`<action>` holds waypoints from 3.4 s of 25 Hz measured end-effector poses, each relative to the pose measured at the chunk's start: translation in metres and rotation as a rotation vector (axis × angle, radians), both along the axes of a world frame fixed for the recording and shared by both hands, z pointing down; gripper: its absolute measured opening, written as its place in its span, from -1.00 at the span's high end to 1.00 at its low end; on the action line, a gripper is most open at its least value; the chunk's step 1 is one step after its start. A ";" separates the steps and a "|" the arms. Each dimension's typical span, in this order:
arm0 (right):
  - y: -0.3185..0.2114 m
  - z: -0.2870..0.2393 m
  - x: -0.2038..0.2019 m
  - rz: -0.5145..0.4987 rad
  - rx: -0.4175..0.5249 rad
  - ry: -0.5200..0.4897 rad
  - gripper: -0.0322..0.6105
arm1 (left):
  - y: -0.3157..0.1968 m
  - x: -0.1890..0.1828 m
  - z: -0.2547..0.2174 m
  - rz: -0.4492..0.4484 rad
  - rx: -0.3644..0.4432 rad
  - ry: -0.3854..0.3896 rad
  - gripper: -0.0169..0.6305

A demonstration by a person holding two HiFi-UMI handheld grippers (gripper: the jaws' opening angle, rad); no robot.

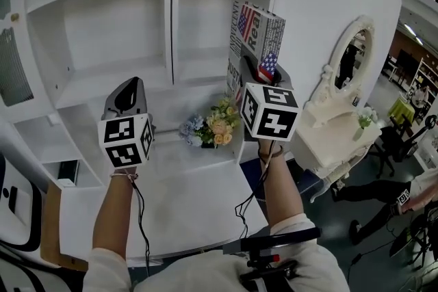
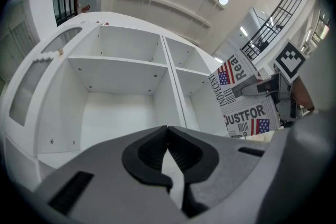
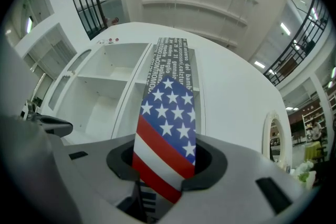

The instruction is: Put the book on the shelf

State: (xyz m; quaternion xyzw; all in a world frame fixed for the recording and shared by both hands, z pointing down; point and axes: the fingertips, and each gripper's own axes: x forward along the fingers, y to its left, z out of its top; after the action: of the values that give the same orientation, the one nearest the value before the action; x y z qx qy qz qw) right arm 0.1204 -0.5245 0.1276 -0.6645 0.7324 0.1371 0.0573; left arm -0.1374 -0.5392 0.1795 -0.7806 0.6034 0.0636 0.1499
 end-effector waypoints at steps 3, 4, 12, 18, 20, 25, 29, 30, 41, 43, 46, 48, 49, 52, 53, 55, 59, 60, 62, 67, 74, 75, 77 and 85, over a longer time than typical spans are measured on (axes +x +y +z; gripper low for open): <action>-0.011 -0.008 0.000 0.004 0.016 0.011 0.35 | -0.006 0.005 -0.008 0.002 0.005 -0.013 0.92; -0.015 -0.011 0.001 0.005 0.021 0.012 0.35 | -0.009 0.006 -0.010 0.001 0.008 -0.018 0.92; -0.047 -0.025 0.001 -0.004 0.050 0.015 0.35 | -0.027 0.013 -0.025 -0.007 0.036 0.009 0.92; -0.080 -0.023 0.005 -0.001 0.043 0.001 0.35 | -0.049 0.011 -0.029 -0.025 0.011 0.036 0.92; -0.092 -0.024 0.006 0.000 0.040 0.001 0.35 | -0.058 0.008 -0.031 -0.037 -0.002 0.045 0.92; -0.119 -0.026 0.004 -0.005 0.031 0.009 0.35 | -0.077 0.006 -0.033 -0.045 -0.025 0.069 0.92; -0.140 -0.027 0.000 -0.016 0.017 0.014 0.35 | -0.088 0.004 -0.035 -0.045 -0.030 0.077 0.92; -0.145 -0.027 0.000 -0.018 0.014 0.014 0.35 | -0.090 0.004 -0.036 -0.043 -0.031 0.080 0.92; -0.192 -0.024 0.003 -0.014 -0.019 -0.004 0.35 | -0.105 0.004 -0.042 -0.057 -0.010 0.093 0.92; -0.199 -0.023 0.004 -0.012 -0.027 -0.008 0.35 | -0.105 0.003 -0.042 -0.062 -0.007 0.091 0.92; -0.210 -0.020 0.003 -0.014 -0.043 -0.019 0.35 | -0.105 0.001 -0.043 -0.069 -0.005 0.092 0.92; -0.215 -0.018 0.003 -0.015 -0.051 -0.025 0.35 | -0.105 0.000 -0.044 -0.074 -0.004 0.087 0.92; -0.217 -0.018 0.003 -0.013 -0.052 -0.029 0.35 | -0.104 0.000 -0.044 -0.076 -0.004 0.084 0.92; -0.224 -0.018 0.006 -0.001 -0.061 -0.035 0.35 | -0.105 0.000 -0.042 -0.082 -0.008 0.075 0.92; -0.226 -0.017 0.006 0.001 -0.065 -0.036 0.35 | -0.105 -0.001 -0.041 -0.085 -0.010 0.073 0.92; -0.230 -0.016 0.006 0.001 -0.070 -0.040 0.35 | -0.105 -0.001 -0.038 -0.090 -0.013 0.071 0.92; -0.232 -0.017 0.006 -0.001 -0.066 -0.030 0.34 | -0.103 0.000 -0.036 -0.094 -0.018 0.066 0.92; -0.232 -0.017 0.006 -0.001 -0.060 -0.028 0.34 | -0.103 0.001 -0.036 -0.095 -0.018 0.064 0.92; -0.230 -0.018 0.005 -0.003 -0.042 -0.025 0.34 | -0.102 0.001 -0.036 -0.098 -0.017 0.060 0.92; -0.226 -0.020 0.005 -0.007 -0.031 -0.020 0.34 | -0.098 0.001 -0.036 -0.101 -0.016 0.058 0.92; -0.212 -0.025 0.005 0.007 -0.019 -0.005 0.32 | -0.088 0.002 -0.034 -0.099 -0.018 0.055 0.92; -0.210 -0.025 0.005 0.008 -0.020 -0.004 0.31 | -0.087 0.002 -0.033 -0.098 -0.019 0.057 0.92; -0.206 -0.025 0.005 0.011 -0.022 0.002 0.30 | -0.083 0.002 -0.033 -0.097 -0.019 0.060 0.92; -0.183 -0.029 0.005 0.028 -0.008 -0.010 0.21 | -0.062 -0.001 -0.031 -0.092 -0.020 0.062 0.92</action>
State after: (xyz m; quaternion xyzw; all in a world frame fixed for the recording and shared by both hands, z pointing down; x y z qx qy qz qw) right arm 0.1257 -0.7073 0.0991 -0.6755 0.7233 0.1317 0.0564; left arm -0.1383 -0.6015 0.1486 -0.7513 0.6435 0.0747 0.1260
